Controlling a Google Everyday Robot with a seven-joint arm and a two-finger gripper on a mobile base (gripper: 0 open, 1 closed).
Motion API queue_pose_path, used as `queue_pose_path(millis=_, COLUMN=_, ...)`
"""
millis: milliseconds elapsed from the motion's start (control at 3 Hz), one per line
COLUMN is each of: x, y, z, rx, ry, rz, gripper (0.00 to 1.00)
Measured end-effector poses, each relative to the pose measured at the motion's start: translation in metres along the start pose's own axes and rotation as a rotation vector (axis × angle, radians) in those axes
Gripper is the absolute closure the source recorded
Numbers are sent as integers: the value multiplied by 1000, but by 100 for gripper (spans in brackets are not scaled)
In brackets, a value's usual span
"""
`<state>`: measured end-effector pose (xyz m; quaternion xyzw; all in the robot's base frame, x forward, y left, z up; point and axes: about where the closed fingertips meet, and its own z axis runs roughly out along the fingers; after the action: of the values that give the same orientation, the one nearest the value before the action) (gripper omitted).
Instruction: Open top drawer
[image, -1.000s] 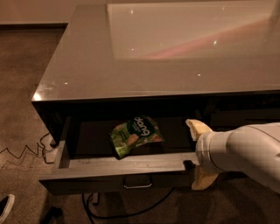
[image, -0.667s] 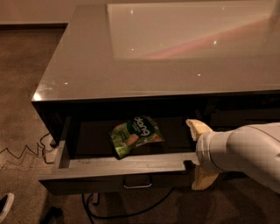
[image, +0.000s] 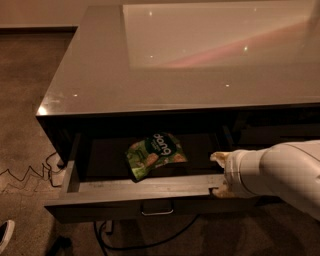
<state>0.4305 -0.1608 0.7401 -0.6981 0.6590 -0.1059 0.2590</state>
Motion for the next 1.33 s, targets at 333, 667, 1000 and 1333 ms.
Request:
queue_pose_path(millis=333, x=-2, y=-22, z=1, rx=43, ry=-21, rz=-9, gripper=65)
queue_pose_path(millis=667, x=-10, y=-49, z=7, rx=65, ry=-40, rz=-49, gripper=88)
queue_pose_path(millis=1000, x=-19, y=-54, z=32, rx=25, ry=-39, rz=-114, gripper=100)
queue_pose_path(millis=1333, x=-19, y=-56, z=63, rx=-49, ry=-41, rz=-145, gripper=100)
